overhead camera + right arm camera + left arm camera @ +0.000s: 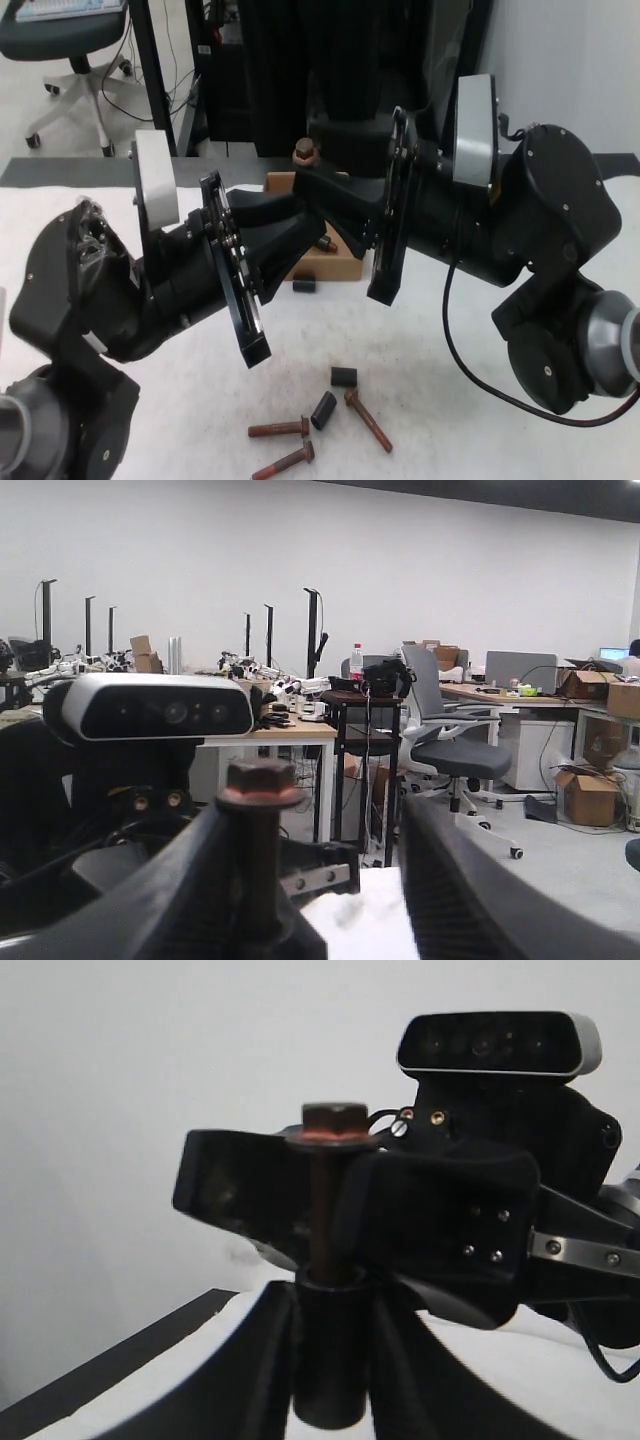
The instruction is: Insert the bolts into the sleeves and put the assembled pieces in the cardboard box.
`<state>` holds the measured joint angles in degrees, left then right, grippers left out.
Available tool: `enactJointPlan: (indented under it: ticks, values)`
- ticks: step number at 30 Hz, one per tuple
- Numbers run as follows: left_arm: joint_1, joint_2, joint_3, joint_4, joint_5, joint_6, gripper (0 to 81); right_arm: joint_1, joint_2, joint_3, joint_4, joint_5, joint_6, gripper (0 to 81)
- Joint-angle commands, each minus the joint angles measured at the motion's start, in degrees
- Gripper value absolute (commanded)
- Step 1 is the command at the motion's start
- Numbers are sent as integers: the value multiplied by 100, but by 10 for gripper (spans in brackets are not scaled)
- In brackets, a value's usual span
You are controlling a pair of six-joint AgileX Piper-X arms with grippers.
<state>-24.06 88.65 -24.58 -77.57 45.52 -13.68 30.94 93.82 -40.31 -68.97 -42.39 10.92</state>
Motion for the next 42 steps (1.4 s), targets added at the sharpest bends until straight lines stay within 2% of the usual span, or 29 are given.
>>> enactJointPlan:
  ticks: [1,8,13,16,21,22,25,28,34,37,42]
  values:
    - [82,-106,-54,22,37,67,2,-25,-9,-4,-21,47,-22,468]
    - [516,-106,-54,414,1,214,2,-25,-9,-4,-21,-3,-22,468]
    - [540,-106,-54,494,1,215,2,-25,-9,-4,-21,15,-22,468]
    - [581,-106,-54,584,1,215,2,-25,-9,-4,-21,373,-22,468]
    - [660,-106,-100,1350,-951,362,2,-161,-9,-4,640,671,1,467]
    - [648,-106,-170,1637,-966,371,2,-198,-9,-4,953,811,-32,459]
    - [575,-106,-568,2863,-949,736,2,-356,-9,-4,1960,1700,-254,377]
    - [535,-100,-1103,4299,-1375,1117,2,-564,-9,-4,2936,2538,-576,246]
    - [494,-92,-2244,6466,-2658,2055,2,-1103,-9,-4,4001,3061,-708,20]
    - [494,-43,-2815,7234,-2935,2296,2,-1278,-9,-4,4330,3070,-708,8]
    - [395,396,-3921,8626,-3311,2652,2,-1323,-9,-15,4854,3092,-708,8]
